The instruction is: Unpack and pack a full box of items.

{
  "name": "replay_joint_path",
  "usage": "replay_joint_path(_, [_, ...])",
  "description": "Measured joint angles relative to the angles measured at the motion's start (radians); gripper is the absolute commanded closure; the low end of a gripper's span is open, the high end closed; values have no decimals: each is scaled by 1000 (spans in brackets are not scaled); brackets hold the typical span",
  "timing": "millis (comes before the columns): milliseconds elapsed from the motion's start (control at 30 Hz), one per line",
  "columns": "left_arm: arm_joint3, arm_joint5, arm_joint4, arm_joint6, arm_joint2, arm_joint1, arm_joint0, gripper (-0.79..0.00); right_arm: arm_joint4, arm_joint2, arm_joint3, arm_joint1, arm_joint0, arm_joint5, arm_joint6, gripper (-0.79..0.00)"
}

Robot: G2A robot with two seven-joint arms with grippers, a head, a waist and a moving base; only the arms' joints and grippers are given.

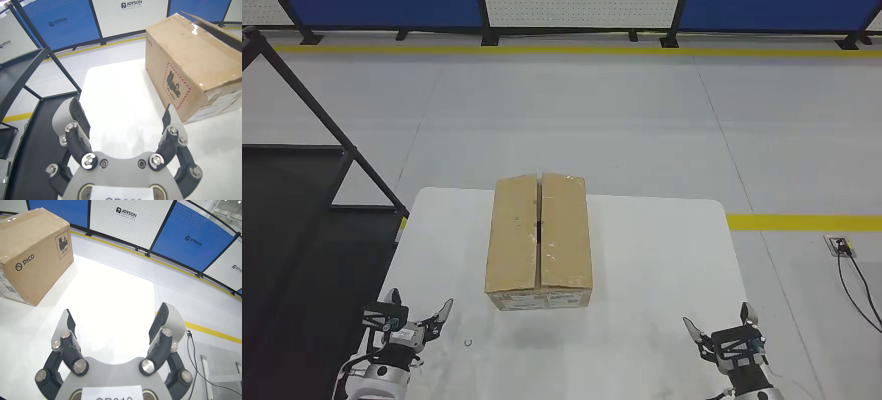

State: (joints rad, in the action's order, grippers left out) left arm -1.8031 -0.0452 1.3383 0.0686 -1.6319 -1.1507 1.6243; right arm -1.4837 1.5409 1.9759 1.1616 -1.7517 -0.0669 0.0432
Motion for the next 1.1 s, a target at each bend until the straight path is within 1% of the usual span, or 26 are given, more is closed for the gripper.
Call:
replay_joint_path(133, [1,1,-5,-2,1,-1,-3,-785,6,0,-1,1,5,-6,2,-785])
replay_joint_path(267, [20,9,-51,-11,21,-7,-44,-785,31,-30,-14,9,52,-33,3,-785])
replay_joint_path(367, [73,15,-48,26,44,-11,-90,-785,27,-65,-39,17,92,-58,38,-785])
replay_joint_path(433, [122,-1,-77,58,59,-15,-125,-785,49,-90,-71,23,132,-64,66,-785])
replay_joint_path(500, [150,-7,-104,69,66,-18,-150,-785,65,-111,-99,28,167,-69,104,-785])
replay_joint_path(567, [154,-7,-108,70,67,-18,-153,-785,89,-132,-137,35,200,-74,158,-785])
replay_joint_path(633, [152,-7,-106,70,67,-18,-151,-785,94,-137,-154,36,213,-77,172,-785])
replay_joint_path(967, [152,-7,-106,69,67,-18,-152,-785,93,-137,-153,36,212,-77,168,-785])
replay_joint_path(1100, [164,-8,-123,61,82,-22,-175,-785,133,-162,-184,46,241,-104,157,-785])
